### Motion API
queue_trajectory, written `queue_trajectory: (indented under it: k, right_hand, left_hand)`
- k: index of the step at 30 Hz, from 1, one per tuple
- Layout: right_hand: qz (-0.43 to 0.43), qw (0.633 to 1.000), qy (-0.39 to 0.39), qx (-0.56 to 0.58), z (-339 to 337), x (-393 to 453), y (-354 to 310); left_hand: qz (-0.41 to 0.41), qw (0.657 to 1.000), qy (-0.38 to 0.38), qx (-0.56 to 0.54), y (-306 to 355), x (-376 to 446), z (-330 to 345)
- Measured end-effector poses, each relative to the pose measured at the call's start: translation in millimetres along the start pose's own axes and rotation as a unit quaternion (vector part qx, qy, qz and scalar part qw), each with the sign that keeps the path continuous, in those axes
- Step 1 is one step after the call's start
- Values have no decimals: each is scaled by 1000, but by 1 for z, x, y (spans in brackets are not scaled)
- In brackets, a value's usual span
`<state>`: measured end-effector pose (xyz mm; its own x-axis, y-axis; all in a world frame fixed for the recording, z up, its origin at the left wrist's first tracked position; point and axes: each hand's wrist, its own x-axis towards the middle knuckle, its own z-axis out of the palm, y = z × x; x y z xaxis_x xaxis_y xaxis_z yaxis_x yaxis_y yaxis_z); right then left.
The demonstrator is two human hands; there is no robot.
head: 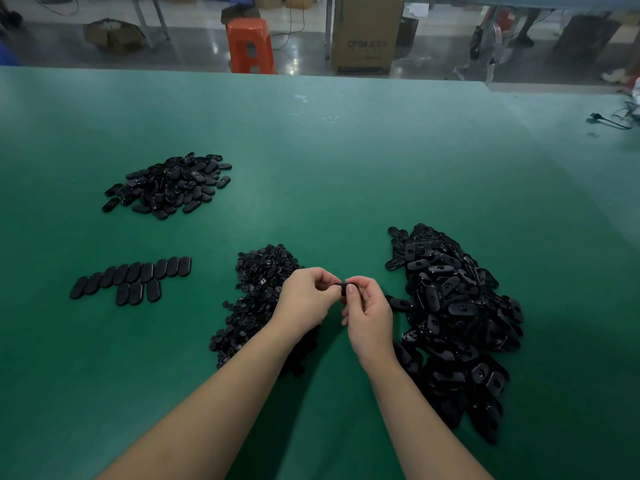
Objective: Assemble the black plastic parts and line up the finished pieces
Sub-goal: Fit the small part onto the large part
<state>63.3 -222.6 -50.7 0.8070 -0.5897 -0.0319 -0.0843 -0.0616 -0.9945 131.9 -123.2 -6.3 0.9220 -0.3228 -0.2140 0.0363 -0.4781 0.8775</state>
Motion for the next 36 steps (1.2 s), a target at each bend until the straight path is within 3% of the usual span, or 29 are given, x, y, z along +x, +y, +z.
queue_trajectory:
  k: [18,36]
  right_hand:
    - [8,1000,0,26,-2,-1,-4]
    - [-1,1000,17,20,-2,1,0]
  left_hand:
    - [42,988,53,137,14,-9,10]
    - [71,985,62,148,17,-10,11]
